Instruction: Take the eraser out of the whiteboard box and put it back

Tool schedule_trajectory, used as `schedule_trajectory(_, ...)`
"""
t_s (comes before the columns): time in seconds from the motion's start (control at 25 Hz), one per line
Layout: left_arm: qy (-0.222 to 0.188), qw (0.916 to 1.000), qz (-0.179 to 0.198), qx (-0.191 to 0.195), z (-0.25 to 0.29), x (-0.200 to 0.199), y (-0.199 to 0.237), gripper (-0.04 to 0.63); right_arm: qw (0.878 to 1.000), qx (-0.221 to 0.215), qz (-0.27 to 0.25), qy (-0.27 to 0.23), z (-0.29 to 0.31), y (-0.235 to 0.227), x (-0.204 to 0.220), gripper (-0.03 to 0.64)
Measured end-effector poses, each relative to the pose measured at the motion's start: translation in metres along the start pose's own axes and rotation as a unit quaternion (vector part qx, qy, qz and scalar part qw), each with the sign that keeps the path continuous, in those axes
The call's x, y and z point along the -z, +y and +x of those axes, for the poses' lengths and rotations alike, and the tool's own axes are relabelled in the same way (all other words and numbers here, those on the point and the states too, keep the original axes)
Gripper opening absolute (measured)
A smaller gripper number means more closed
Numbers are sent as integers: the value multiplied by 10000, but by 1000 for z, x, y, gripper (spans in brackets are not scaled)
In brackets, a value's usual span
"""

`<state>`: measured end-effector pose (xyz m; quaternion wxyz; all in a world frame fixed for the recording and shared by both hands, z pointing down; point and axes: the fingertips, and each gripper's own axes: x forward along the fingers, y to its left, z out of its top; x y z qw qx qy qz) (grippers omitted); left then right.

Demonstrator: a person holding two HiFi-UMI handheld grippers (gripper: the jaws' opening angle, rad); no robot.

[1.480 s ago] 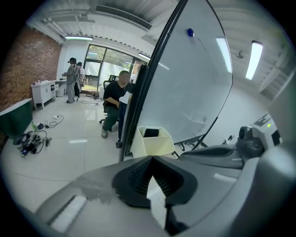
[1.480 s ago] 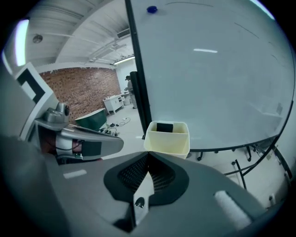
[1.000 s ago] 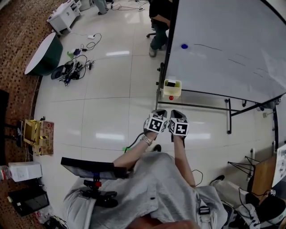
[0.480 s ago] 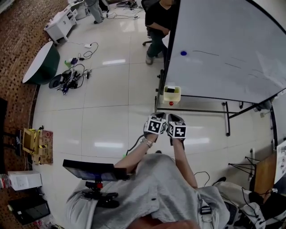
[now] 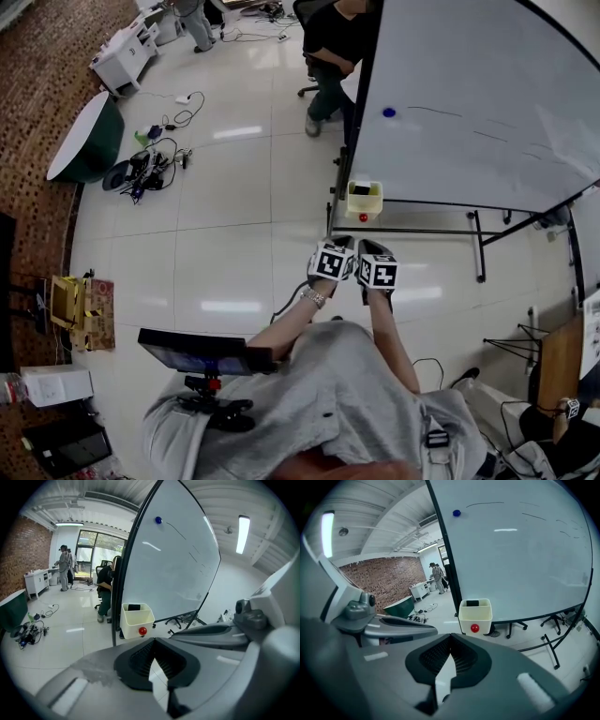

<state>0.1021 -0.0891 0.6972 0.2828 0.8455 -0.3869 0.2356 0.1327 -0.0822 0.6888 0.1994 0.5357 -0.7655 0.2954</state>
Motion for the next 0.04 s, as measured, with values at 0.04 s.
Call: schedule_trajectory(0.04, -27, 10000, 2, 15, 0, -1, 0, 6, 10000, 1, -3, 2, 0, 0, 0, 3)
